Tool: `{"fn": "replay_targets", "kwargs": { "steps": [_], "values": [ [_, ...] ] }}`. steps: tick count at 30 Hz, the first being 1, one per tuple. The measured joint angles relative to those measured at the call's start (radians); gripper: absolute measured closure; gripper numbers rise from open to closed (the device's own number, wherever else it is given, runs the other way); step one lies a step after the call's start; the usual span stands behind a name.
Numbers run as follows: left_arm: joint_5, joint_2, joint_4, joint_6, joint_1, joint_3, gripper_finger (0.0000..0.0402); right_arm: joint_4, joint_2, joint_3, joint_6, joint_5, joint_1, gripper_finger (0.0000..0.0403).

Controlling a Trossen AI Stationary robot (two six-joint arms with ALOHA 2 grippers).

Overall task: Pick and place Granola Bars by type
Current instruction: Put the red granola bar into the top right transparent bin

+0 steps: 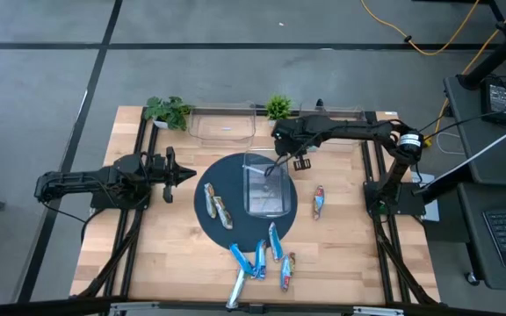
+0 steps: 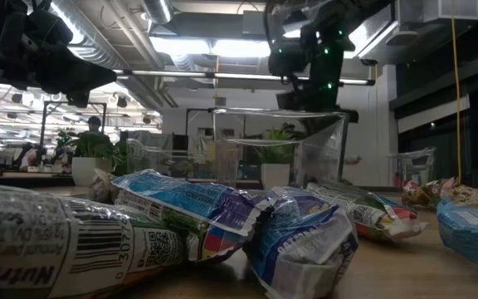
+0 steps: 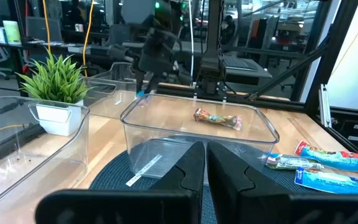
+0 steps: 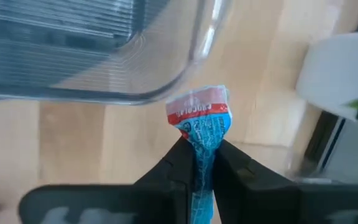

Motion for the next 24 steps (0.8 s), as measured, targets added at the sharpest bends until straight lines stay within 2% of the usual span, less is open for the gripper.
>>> {"fn": "replay_targets", "kwargs": {
  "steps": [7, 12, 18, 24],
  "values": [
    [0.0, 0.0, 0.0, 0.0, 0.0, 0.0, 0.0389, -0.221, -0.001, 0.122, 0.176, -0.077, 0.0, 0.0357],
    [0.0, 0.0, 0.0, 0.0, 0.0, 0.0, 0.039, -0.265, -0.046, 0.147, 0.24, -0.131, 0.002, 0.0357],
    [0.0, 0.0, 0.0, 0.0, 0.0, 0.0, 0.0389, -0.25, -0.203, 0.148, 0.299, -0.137, 0.004, 0.0357],
    [0.0, 0.0, 0.0, 0.0, 0.0, 0.0, 0.0391, -0.187, -0.434, 0.148, 0.348, -0.131, -0.019, 0.0357]
  ]
}}
